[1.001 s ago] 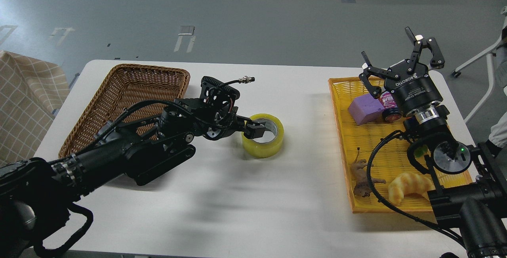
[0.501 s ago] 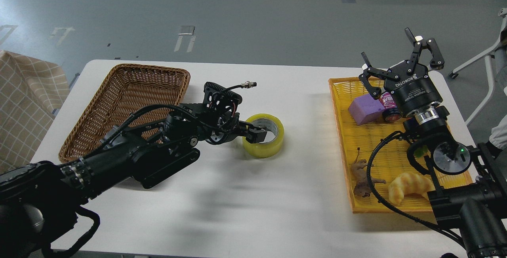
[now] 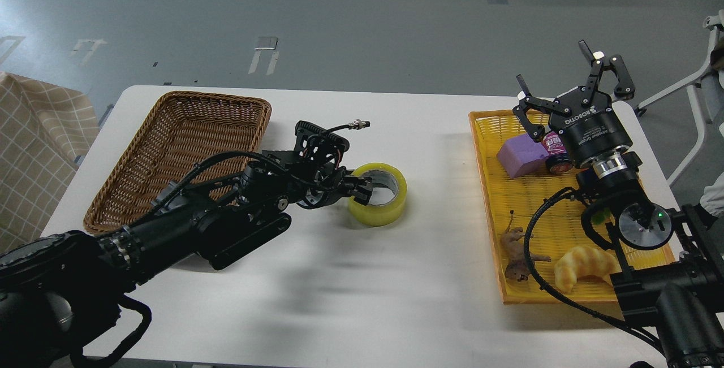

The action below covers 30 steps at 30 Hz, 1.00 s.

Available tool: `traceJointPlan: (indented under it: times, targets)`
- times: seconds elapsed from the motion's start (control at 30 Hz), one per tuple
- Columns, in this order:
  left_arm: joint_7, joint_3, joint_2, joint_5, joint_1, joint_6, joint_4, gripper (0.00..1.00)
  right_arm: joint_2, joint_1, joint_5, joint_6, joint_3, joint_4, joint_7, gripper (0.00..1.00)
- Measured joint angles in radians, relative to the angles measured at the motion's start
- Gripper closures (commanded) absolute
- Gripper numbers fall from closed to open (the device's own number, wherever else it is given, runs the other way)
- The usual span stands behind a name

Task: Place and transfer tape with both arms
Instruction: 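Grasp the tape roll's rim with the left gripper, then lift the tape roll and lower it into the wicker basket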

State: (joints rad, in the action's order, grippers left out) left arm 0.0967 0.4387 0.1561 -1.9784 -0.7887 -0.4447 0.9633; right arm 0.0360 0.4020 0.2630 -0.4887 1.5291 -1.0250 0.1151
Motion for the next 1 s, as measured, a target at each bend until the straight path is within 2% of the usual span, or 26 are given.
traceJointPlan:
  times: [0.17, 0.53, 0.83, 1.0]
  targets:
    - [0.0, 0.0, 0.014, 0.002, -0.008, -0.018, 0.012, 1.0, -0.001, 0.0, -0.001, 0.0, 0.0, 0.0, 0.0, 0.0]
    - [-0.007, 0.005, 0.082, 0.072, -0.105, -0.044, 0.031, 1.0, -0.005, 0.0, -0.001, 0.0, 0.0, -0.003, 0.0, 0.0]
    - [-0.016, 0.003, 0.205, 0.175, -0.206, -0.044, 0.029, 1.0, -0.007, 0.001, -0.001, 0.0, 0.0, -0.003, 0.0, 0.0]
    - [-0.037, 0.004, 0.286, 0.213, -0.242, -0.044, 0.03, 1.0, -0.008, 0.002, -0.001, 0.0, 0.0, -0.002, 0.0, 0.0]
